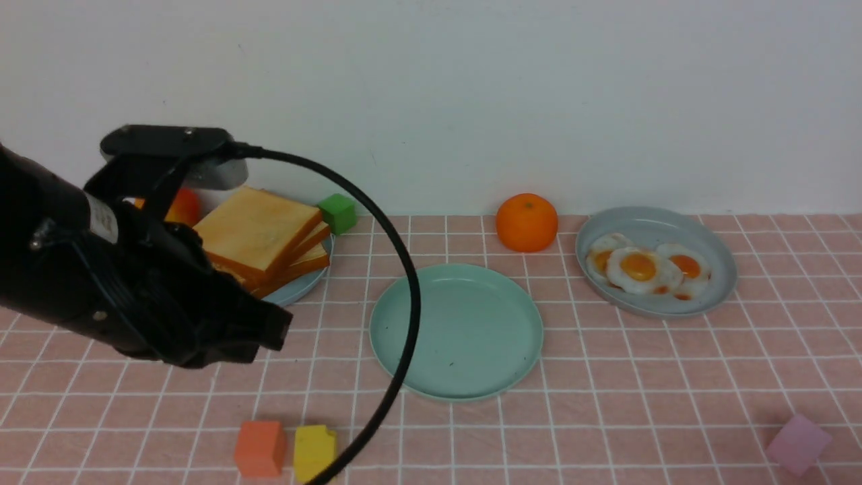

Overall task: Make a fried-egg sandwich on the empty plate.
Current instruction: Use the left arm to grab a slice of bread

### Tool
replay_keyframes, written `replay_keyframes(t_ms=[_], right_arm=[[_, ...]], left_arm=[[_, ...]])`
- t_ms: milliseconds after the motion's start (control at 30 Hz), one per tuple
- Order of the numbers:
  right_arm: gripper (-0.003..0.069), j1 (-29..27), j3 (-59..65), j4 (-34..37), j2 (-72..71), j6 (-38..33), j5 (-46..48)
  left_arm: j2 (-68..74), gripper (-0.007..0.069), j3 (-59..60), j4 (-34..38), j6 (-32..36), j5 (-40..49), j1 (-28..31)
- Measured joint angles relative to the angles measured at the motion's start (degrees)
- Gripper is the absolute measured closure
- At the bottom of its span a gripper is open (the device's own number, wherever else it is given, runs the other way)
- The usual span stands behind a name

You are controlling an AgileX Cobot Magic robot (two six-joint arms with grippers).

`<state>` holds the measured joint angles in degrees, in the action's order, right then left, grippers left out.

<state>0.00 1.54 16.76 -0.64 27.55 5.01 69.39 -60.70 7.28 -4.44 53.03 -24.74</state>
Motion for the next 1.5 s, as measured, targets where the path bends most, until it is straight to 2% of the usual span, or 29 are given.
replay_keyframes(t_ms=[167,267,333,433,567,633,733,967,1133,1200,1333,1500], right_arm=[[0.0418,0.07,-0.07,6.72,0.0,5.12,-10.41],[0.0421,0.85,-2.31,6.19,0.0,6.77,-6.8],[0.0449,4.61,-12.41,0.34,1.66,5.15,7.22],[0.05,11.86,-28.23,-6.75,9.34,-3.57,31.71],[0.0558,19.48,-44.99,-9.71,18.53,-12.94,55.43],[0.058,22.37,-51.88,-9.89,22.51,-16.19,62.71],[0.0598,25.28,-58.76,-9.55,26.16,-20.38,66.9],[0.0601,26.06,-64.34,-6.22,28.71,-29.03,67.28],[0.0596,26.22,-64.39,-3.82,28.71,-31.81,64.08],[0.0595,26.25,-64.39,-3.6,28.71,-32.18,63.12],[0.0592,26.25,-64.39,-3.6,28.71,-32.18,62.86],[0.0589,26.25,-64.39,-2.57,28.71,-32.18,62.86]], left_arm=[[0.0,0.0619,-0.01,-0.73,0.37,0.48,0.0],[0.11,0.062,-0.06,-0.79,0.56,-0.75,0.0],[1.27,0.0638,-1.73,-0.99,0.69,-0.91,0.0],[5.55,0.0638,-7.21,-3.61,0.7,1.08,0.36],[13.92,0.0638,-15.24,-5.03,-0.2,4.59,3.36],[18.28,0.0638,-19.5,-4.98,-0.38,5.96,5.17],[26.82,0.0638,-26.2,-5.09,-0.45,6.76,7.85],[40.64,0.0627,-38.34,-8.57,-0.55,6.24,8.91],[49.52,0.0482,-46.29,-11.53,-0.62,5.65,8.91],[52.85,0.0359,-49.2,-14.68,-0.62,4.92,8.91],[55.29,0.0213,-50.53,-17.54,-1.79,2.38,8.91],[57.04,0.0163,-50.7,-19.0,-2.82,-1.31,8.91]])
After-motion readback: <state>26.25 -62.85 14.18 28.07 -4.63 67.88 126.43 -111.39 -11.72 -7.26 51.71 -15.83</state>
